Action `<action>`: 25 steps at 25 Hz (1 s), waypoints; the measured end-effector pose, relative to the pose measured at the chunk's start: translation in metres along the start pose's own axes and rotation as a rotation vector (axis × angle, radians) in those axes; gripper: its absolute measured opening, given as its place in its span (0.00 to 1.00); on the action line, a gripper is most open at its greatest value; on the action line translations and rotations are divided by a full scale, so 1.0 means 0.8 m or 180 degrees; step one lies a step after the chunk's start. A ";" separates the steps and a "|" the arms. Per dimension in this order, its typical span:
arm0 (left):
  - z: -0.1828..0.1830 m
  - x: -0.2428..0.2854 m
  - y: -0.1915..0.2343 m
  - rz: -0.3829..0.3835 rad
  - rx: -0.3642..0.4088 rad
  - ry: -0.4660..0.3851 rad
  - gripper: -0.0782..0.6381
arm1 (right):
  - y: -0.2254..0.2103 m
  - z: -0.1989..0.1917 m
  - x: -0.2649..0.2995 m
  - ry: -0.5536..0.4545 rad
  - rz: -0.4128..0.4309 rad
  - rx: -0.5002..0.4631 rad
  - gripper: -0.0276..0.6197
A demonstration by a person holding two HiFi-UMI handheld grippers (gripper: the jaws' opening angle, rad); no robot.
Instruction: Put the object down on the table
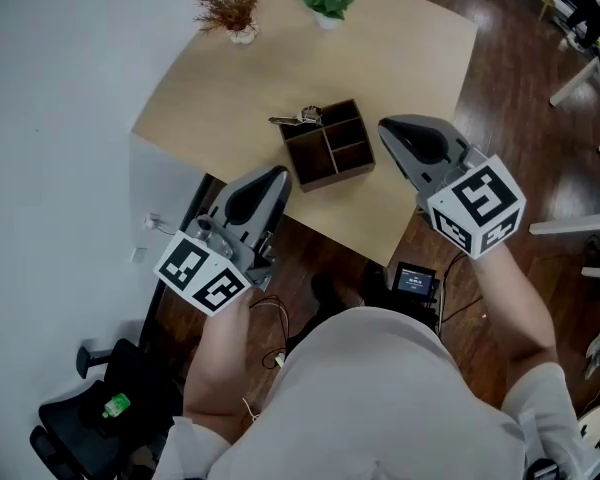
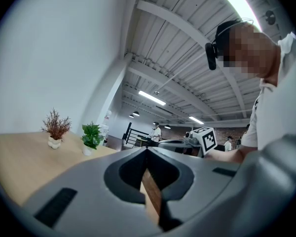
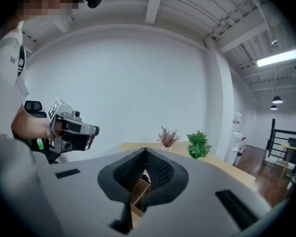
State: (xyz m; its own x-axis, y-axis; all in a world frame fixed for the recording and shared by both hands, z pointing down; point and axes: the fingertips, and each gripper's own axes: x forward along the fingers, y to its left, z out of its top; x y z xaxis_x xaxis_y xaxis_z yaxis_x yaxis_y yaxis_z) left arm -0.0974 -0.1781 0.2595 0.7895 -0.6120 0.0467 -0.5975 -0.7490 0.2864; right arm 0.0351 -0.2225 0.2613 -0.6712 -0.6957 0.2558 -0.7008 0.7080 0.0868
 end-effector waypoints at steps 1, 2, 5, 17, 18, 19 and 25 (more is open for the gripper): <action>-0.002 -0.004 -0.003 0.0010 -0.0005 0.0007 0.11 | 0.003 -0.001 -0.007 0.0000 -0.0013 0.0006 0.05; -0.003 -0.008 -0.005 0.0022 -0.0018 0.0008 0.11 | 0.006 -0.001 -0.014 -0.0002 -0.0028 0.0020 0.05; -0.009 -0.019 -0.012 0.0049 -0.0080 -0.0007 0.11 | 0.011 -0.010 -0.032 -0.0010 -0.0097 0.0114 0.05; -0.058 -0.035 -0.052 -0.0032 -0.0283 0.0147 0.11 | 0.031 -0.068 -0.093 0.0050 -0.0260 0.0692 0.05; -0.063 -0.037 -0.056 -0.0047 -0.0307 0.0168 0.11 | 0.034 -0.071 -0.095 0.0058 -0.0259 0.0711 0.05; -0.069 -0.039 -0.061 -0.0060 -0.0336 0.0188 0.11 | 0.037 -0.074 -0.097 0.0068 -0.0259 0.0728 0.05; -0.098 -0.048 -0.073 -0.0094 -0.0488 0.0287 0.11 | 0.049 -0.089 -0.104 0.0124 -0.0252 0.0783 0.05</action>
State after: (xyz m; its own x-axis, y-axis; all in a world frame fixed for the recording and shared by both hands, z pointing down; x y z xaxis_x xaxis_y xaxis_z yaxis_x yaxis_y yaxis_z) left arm -0.0819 -0.0913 0.3158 0.8199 -0.5598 0.1198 -0.5509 -0.7146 0.4312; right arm 0.0805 -0.1280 0.3123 -0.6054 -0.7392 0.2950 -0.7917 0.5975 -0.1274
